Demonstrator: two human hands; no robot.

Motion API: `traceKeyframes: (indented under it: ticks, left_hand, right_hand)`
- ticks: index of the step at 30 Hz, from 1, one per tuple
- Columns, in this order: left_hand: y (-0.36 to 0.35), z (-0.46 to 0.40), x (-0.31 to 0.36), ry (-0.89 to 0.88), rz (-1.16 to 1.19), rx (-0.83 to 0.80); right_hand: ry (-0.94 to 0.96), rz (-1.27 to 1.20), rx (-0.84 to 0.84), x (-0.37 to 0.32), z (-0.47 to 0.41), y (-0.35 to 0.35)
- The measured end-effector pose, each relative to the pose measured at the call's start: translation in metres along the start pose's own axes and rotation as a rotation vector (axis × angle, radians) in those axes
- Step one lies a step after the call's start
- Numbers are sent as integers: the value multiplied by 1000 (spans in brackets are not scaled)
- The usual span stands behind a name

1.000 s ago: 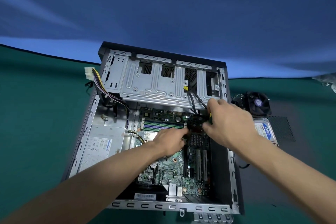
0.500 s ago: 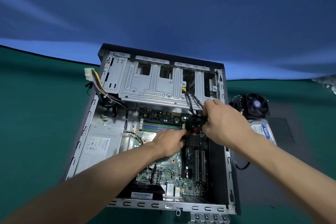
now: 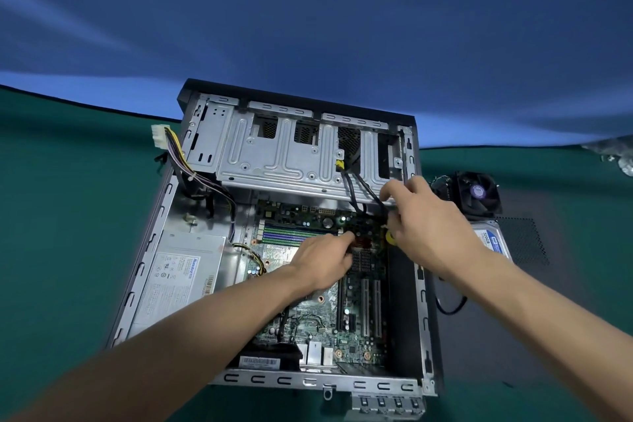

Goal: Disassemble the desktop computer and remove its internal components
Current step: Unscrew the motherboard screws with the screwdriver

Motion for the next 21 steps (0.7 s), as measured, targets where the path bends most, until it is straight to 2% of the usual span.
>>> traceKeyframes:
  ticks: [6,10,21]
  left_hand:
    - [-9,1,8,9,40,49]
    - [-16,3,11,-31,38,67]
    - [-23,-4,12,-41,56,97]
  right_hand:
    - [-14,46,51,0,3,3]
    - [0,-23,-2,1,2,-1]
    - [-37,10,-2,1,1,0]
Point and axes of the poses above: each hand's wrist, its own z-axis away from the middle knuckle, its own y-axis out of the back of the hand, x = y × z, the point moved 1 cm from there along -z, towards the middle knuckle, and after that the axes turned 14 degrees about z, right-handed, at the moved point
